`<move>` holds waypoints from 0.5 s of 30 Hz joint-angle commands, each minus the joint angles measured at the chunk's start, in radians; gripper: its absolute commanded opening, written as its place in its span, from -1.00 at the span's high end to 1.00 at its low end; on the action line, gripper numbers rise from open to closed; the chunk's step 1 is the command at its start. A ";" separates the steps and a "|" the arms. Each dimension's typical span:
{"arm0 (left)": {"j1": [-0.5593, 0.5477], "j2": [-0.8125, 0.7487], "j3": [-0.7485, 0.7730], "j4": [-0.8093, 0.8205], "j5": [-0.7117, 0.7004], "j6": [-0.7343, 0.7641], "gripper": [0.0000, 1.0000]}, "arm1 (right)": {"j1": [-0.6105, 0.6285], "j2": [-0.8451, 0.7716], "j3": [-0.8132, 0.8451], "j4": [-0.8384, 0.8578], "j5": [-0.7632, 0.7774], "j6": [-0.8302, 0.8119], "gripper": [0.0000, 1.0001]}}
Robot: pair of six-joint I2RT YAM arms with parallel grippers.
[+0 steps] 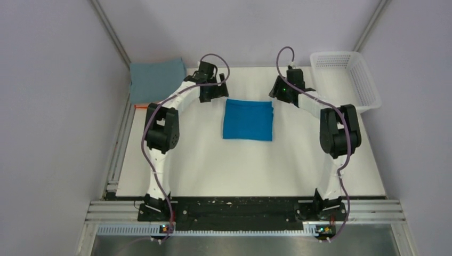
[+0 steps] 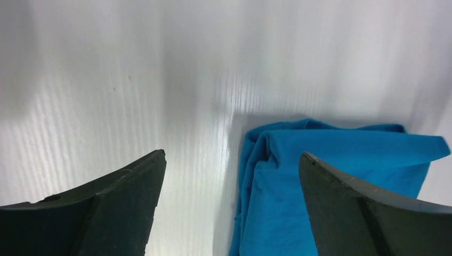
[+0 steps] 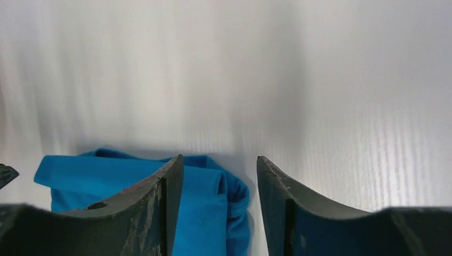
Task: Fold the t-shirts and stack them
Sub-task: Fold the long partially folded tshirt into a neat square
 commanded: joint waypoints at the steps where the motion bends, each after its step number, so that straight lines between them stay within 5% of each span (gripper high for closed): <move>1: 0.009 -0.111 0.066 -0.046 -0.031 0.076 -0.98 | -0.015 -0.073 0.098 -0.061 0.044 -0.062 -0.23; 5: 0.008 -0.260 -0.132 0.013 0.033 0.043 -0.98 | -0.013 -0.258 -0.076 -0.002 0.014 -0.057 -0.95; 10: 0.005 -0.368 -0.337 0.165 0.212 0.004 -0.98 | -0.013 -0.457 -0.324 0.142 -0.261 -0.001 -0.98; 15: 0.003 -0.296 -0.353 0.090 0.192 -0.002 -0.98 | -0.012 -0.602 -0.474 0.161 -0.364 0.023 -0.98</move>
